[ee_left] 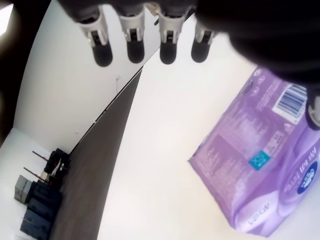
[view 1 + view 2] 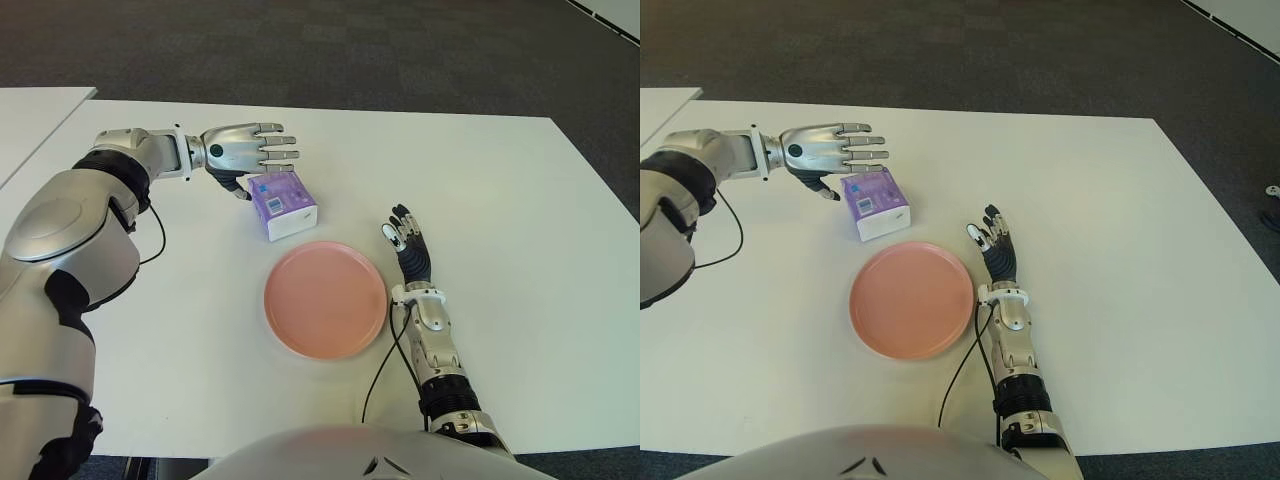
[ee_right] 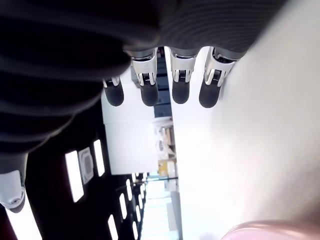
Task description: Put the tissue paper into the plate.
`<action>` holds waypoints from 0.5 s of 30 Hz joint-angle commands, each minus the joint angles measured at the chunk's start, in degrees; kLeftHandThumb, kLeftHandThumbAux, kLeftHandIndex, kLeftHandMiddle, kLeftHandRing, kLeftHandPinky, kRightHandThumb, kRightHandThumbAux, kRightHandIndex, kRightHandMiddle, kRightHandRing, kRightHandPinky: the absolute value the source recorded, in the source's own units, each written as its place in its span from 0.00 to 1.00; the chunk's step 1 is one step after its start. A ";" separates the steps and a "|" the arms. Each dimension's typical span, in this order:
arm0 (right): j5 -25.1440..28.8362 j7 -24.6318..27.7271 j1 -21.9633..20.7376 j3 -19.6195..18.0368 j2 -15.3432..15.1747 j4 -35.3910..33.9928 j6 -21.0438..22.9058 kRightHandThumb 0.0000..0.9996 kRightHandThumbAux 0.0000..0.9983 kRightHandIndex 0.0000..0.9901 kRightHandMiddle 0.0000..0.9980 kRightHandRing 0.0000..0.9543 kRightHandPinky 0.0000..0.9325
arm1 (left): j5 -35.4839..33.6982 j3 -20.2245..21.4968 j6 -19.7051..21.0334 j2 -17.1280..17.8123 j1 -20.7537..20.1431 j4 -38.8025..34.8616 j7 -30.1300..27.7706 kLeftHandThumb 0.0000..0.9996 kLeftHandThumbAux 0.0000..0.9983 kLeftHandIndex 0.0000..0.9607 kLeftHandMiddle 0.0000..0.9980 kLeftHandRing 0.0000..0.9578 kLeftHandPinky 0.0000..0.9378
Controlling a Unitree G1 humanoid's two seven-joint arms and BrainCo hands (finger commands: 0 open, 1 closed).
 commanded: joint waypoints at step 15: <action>-0.17 -0.94 3.79 -0.26 0.31 4.69 4.18 0.51 0.52 0.00 0.00 0.00 0.03 | -0.66 -0.85 0.51 -2.91 2.92 2.84 -3.78 0.39 0.26 0.00 0.00 0.00 0.00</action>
